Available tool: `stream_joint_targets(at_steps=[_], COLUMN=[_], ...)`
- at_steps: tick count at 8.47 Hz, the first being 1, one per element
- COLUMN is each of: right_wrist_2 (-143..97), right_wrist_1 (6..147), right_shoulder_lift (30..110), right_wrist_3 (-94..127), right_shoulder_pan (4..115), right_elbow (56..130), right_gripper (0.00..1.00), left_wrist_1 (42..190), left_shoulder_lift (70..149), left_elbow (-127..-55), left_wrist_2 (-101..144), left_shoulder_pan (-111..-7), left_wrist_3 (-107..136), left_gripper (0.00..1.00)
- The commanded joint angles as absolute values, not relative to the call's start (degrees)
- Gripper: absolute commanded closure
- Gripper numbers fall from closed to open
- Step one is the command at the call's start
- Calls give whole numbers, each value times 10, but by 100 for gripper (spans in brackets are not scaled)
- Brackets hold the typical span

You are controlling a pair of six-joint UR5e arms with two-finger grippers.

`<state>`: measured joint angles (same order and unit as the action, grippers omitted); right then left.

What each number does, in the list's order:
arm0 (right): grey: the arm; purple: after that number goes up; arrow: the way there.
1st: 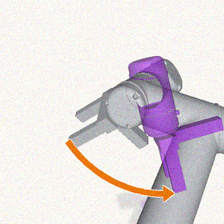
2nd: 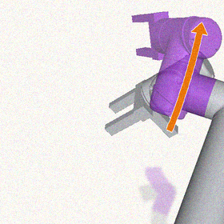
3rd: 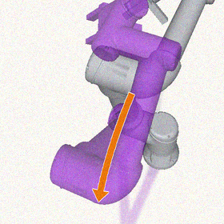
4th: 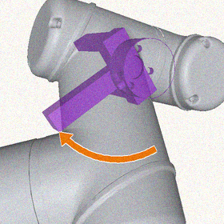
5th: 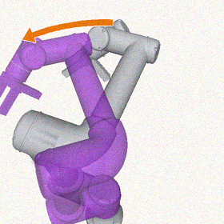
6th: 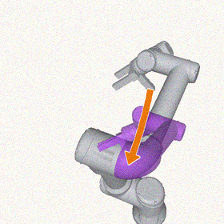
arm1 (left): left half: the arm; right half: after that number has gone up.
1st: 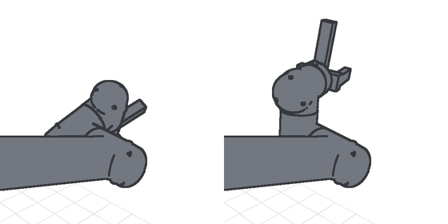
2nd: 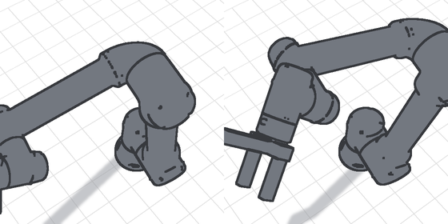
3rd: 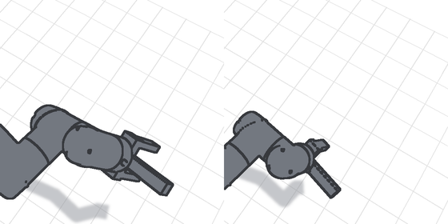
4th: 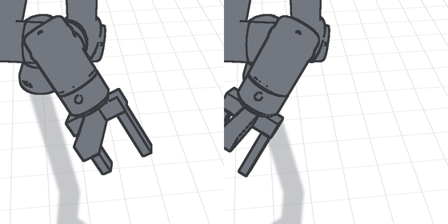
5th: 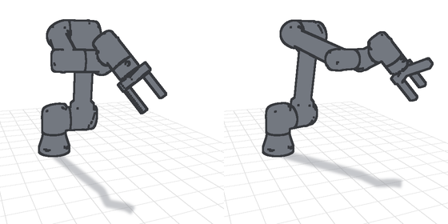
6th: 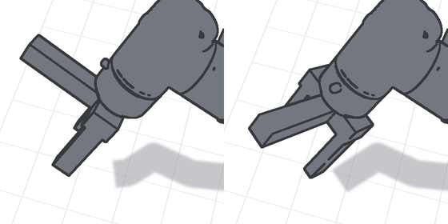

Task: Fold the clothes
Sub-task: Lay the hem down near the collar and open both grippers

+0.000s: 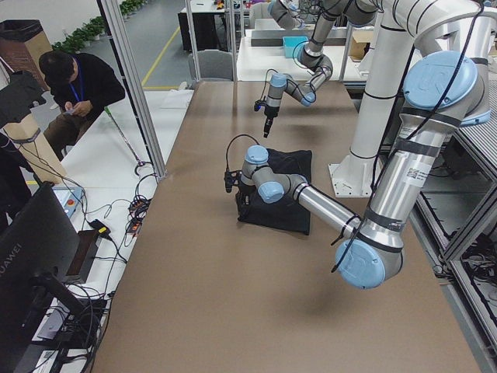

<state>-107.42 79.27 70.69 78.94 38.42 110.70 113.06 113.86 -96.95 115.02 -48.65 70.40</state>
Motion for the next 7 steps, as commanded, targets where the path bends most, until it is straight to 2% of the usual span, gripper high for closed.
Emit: stream_joint_targets(at_steps=[1, 3, 4, 7], right_wrist_2=[-1107, -1100, -1100, -1099], right_wrist_1=[800, 798, 798, 798], right_shoulder_lift=[698, 698, 699, 698], right_wrist_3=[762, 762, 762, 761], right_shoulder_pan=[399, 394, 393, 392], right_elbow=[1114, 1116, 1116, 1114], right_gripper=[6, 6, 6, 6], left_wrist_1=[1136, 1139, 1143, 1197], left_shoulder_lift=[1092, 995, 963, 915], left_elbow=[-1011, -1113, -1142, -1129], left_wrist_2=[1208, 1210, 1209, 1122], left_shoulder_pan=[-500, -457, -433, -336], left_wrist_3=[654, 654, 654, 654], left_gripper=[5, 5, 5, 5])
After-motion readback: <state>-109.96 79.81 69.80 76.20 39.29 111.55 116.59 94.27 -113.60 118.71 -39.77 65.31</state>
